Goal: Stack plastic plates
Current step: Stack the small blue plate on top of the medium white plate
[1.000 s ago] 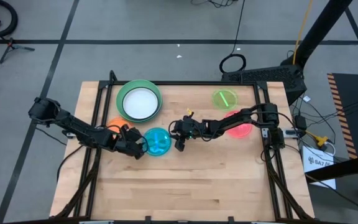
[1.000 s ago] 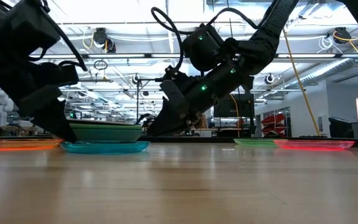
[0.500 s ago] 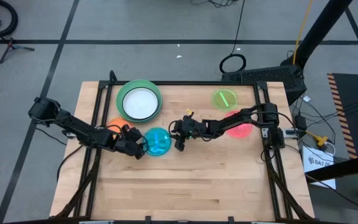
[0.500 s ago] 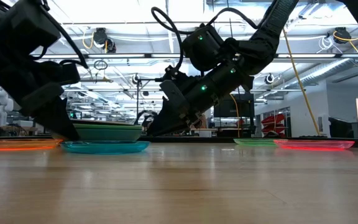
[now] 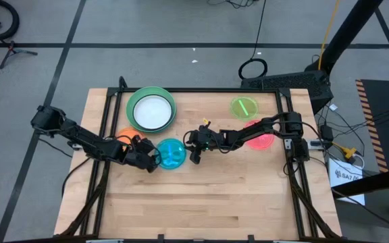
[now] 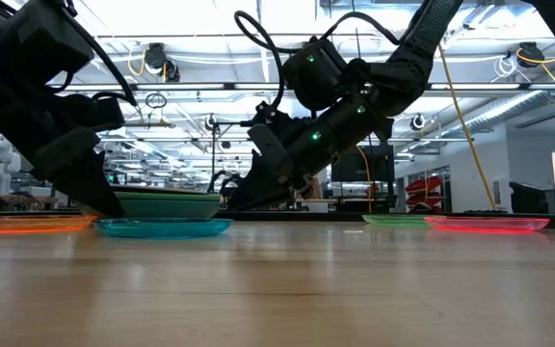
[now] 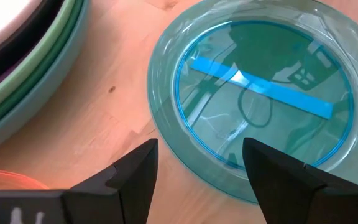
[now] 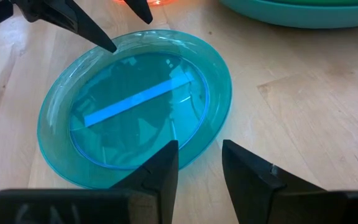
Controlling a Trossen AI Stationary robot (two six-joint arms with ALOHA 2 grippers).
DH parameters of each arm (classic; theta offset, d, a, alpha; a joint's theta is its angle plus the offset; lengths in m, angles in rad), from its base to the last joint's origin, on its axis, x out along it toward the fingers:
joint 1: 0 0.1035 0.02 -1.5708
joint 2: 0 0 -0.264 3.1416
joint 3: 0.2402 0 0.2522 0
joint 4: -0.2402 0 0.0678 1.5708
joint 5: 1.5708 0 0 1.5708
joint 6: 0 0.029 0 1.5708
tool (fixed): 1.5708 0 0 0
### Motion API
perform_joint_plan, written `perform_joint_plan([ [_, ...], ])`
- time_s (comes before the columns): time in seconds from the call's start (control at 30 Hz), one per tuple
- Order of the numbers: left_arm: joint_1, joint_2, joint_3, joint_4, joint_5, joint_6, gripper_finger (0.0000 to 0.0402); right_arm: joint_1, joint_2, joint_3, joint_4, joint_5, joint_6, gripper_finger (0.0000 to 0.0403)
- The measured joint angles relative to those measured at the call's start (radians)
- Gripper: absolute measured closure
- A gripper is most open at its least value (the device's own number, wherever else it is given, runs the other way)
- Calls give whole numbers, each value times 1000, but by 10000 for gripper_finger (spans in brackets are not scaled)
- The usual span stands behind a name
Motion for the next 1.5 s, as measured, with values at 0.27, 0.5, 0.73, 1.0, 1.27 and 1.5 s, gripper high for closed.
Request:
perform_joint_plan([
  [0.27,-2,0,0,20,0,-3,163,0,0,0,0,1,0,287],
  [0.5,1,0,0,19,0,-4,163,0,0,0,0,0,0,287],
  [0.73,3,19,0,16,-11,-20,163,5,0,0,-6,-1,0,287],
  [1.0,3,75,0,36,-11,-31,163,7,0,0,-7,0,0,287],
  [1.27,2,77,-1,42,-11,-29,163,12,0,0,-8,0,0,287],
  [1.5,2,77,-1,52,-11,-17,166,20,0,0,-42,1,11,287],
])
